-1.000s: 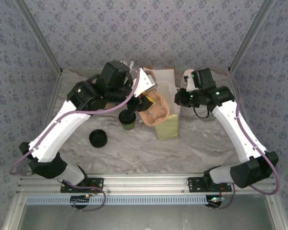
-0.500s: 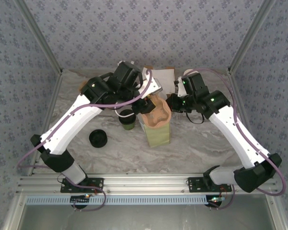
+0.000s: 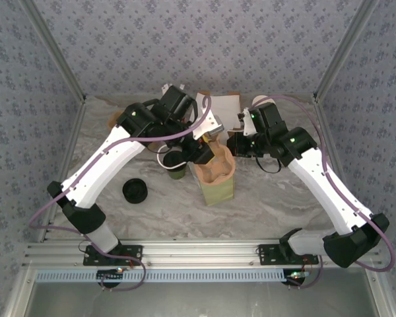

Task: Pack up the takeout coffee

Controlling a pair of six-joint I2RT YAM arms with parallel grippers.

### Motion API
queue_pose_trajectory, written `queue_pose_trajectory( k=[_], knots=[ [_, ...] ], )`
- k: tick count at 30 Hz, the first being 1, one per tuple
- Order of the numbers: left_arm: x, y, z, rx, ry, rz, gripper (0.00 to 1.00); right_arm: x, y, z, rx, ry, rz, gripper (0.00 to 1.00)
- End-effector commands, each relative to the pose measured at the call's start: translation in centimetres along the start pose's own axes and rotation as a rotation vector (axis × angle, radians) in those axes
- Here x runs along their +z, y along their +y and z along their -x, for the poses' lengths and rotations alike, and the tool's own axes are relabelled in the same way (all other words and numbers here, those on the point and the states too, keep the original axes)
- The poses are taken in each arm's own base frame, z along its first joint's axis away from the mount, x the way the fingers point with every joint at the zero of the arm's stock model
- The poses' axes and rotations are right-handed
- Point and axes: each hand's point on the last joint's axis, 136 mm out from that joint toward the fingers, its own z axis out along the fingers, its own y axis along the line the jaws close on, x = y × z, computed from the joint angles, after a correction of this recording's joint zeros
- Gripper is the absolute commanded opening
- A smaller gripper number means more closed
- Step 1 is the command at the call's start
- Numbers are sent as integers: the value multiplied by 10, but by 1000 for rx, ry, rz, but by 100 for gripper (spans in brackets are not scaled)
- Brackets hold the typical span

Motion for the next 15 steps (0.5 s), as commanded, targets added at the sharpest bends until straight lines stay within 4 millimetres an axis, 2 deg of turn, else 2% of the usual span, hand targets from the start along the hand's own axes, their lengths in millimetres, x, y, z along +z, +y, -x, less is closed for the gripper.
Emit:
queue_pose_trajectory(
  k=[1, 15],
  knots=[
    [-6, 1, -6, -56, -3, -47, 39, -8, 8, -1, -50, -13, 31, 11],
    [4, 8, -20, -103, 82, -106, 38, -12, 23, -5, -99, 8, 75, 11]
  ],
)
